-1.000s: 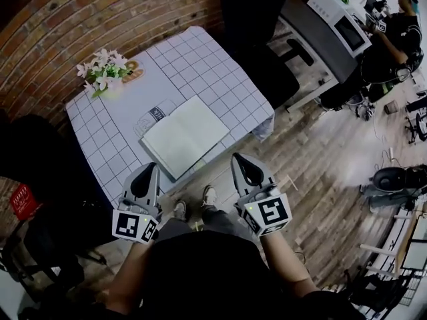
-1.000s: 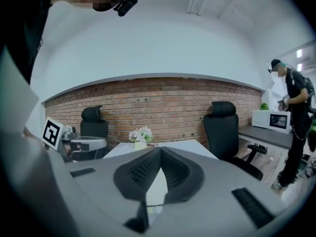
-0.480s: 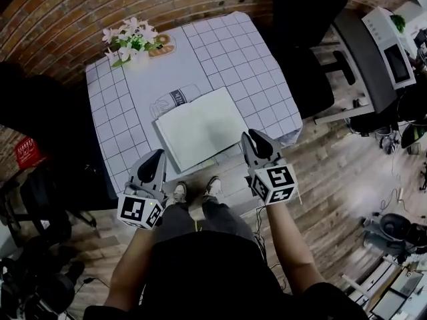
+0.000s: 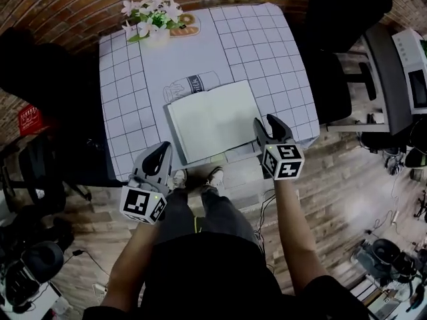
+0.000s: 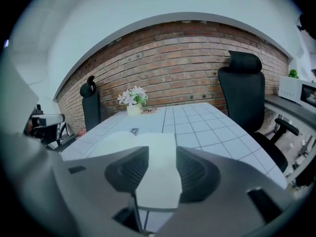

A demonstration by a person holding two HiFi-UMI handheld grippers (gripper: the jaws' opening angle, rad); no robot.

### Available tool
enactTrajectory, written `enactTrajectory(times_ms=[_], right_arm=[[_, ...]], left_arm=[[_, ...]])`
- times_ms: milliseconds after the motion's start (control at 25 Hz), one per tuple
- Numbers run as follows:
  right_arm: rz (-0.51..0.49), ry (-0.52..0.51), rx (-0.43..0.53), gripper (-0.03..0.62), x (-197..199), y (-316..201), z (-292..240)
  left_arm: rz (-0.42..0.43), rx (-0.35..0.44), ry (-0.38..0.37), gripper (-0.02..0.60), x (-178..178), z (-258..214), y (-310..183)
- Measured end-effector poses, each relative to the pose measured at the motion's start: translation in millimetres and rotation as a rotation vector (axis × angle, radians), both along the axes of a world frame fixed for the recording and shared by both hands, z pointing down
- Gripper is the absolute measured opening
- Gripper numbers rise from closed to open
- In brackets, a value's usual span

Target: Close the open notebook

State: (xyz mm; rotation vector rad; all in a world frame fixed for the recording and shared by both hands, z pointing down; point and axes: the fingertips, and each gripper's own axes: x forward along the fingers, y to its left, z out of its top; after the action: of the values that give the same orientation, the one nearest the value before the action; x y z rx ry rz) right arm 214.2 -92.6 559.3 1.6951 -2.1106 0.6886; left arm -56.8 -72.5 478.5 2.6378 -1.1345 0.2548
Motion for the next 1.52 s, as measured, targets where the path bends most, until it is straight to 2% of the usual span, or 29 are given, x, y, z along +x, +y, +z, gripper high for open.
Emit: enactTrajectory(times_ms=[480, 800, 1160, 1360, 1520], right_arm=[[-0.032, -0.034, -0.113, 0.221, 2.8, -20.0, 49.8], [-0.082, -0.025, -0.196, 0.230, -1.8, -28.4, 72.0], [-0.079, -0.010, -0.212, 0.239, -7.4, -27.8, 74.9], [-0.082, 0.002, -0.204, 0.239, -7.0, -27.3, 75.5], [-0.079, 0.004, -0.195, 0.239, -7.3, -27.2, 75.3]], left_arm=[[-0.051, -0.029, -0.021, 0.028, -4.9, 20.0, -5.9], [-0.096, -0.054, -0.037, 0.028, -16.3, 31.3, -9.4], [-0.110, -0.080, -0.037, 0.028, -9.6, 44.3, -12.1], [-0.189, -0.178, -0.044, 0.029, -18.6, 78.7, -16.5], [-0.229, -0.263, -0.015, 0.032, -20.9, 100.4, -16.5]])
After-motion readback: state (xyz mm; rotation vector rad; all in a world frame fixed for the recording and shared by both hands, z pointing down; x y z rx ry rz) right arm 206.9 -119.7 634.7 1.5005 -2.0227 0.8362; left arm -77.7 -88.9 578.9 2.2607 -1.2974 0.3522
